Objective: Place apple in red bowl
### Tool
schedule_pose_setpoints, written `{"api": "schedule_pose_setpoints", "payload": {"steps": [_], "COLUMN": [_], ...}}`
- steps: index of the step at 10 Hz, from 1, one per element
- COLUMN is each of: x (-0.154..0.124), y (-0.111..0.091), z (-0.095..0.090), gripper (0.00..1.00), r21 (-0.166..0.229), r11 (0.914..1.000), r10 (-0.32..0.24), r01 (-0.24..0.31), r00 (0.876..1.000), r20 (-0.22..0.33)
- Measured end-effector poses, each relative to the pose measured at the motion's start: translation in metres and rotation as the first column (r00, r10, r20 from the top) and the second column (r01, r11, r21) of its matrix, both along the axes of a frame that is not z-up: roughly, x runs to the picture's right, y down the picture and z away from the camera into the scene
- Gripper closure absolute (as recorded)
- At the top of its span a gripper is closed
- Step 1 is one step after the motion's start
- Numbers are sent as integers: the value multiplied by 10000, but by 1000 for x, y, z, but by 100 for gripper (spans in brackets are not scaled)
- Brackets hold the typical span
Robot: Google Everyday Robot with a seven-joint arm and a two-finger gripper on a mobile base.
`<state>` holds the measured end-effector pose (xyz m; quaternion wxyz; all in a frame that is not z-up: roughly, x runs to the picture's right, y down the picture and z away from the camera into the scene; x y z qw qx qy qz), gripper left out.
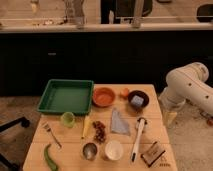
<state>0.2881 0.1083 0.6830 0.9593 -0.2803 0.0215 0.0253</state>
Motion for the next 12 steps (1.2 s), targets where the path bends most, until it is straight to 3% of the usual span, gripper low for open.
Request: {"api": "schedule_pose_setpoints", "payload": {"steps": [7,12], "x": [0,-32], "y": [0,7], "z": [0,7], "gripper": [20,20], "r21": [-11,-257], "r11": [10000,9931], "r10": [-24,-1148], "r01": [24,1147], "r00": [10000,9934], "r20": [-6,-34]}}
